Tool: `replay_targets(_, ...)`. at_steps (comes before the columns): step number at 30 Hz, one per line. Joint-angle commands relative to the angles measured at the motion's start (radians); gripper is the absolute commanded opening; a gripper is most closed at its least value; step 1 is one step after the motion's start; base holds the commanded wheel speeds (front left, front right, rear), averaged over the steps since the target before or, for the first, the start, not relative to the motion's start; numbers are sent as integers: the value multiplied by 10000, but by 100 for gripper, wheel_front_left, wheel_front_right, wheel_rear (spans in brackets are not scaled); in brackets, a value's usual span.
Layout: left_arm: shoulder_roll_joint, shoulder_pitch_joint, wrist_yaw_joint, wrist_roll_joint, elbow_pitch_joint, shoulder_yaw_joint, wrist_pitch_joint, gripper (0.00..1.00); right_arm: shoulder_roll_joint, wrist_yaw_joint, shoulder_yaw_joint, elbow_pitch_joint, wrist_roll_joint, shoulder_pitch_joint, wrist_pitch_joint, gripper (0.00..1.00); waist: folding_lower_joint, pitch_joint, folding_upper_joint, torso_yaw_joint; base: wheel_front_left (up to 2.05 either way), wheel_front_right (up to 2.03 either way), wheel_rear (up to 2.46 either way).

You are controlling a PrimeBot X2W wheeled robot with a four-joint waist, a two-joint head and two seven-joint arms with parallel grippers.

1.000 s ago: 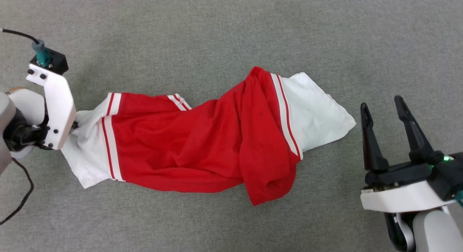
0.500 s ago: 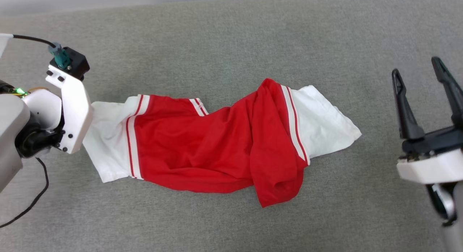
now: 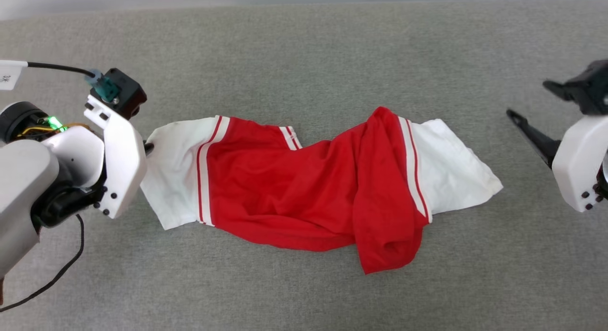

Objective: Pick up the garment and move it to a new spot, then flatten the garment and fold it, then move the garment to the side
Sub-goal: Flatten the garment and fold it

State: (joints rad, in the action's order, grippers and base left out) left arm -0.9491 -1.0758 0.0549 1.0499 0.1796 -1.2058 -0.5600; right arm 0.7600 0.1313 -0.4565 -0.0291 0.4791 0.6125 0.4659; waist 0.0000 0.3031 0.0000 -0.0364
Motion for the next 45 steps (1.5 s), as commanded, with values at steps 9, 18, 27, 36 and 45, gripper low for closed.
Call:
replay_targets(9, 98, -366, -271, -333, -623, 161, 206, 0, 885, -11, -2629, 870, 2545, 2009, 4026, 100, 0, 720, 0, 614, 0, 0, 0)
replay_targets(18, 189, -623, -262, -467, -727, 299, 365, 0, -89, -11, -3625, 2796, 2760, 2652, 3504, 100, 0, 1378, 0, 873, 0, 0, 0)
replay_targets(27, 266, -420, -260, -369, -436, 311, 636, 0, -586, -7, -5211, 3795, 3299, 2502, 2186, 0, 0, 1401, 0, 806, 0, 0, 0)
replay_targets(36, -90, -25, -277, -175, -364, 620, 1651, 0, 576, -11, -5005, 3140, 3479, 3191, -664, 0, 0, 119, 0, 437, 0, 0, 0)
replay_targets(45, -525, -210, -578, -294, -922, 1228, 2809, 0, 1768, -12, -3860, 2201, 3172, 3236, -2303, 0, 0, -1026, 0, 112, 0, 0, 0)
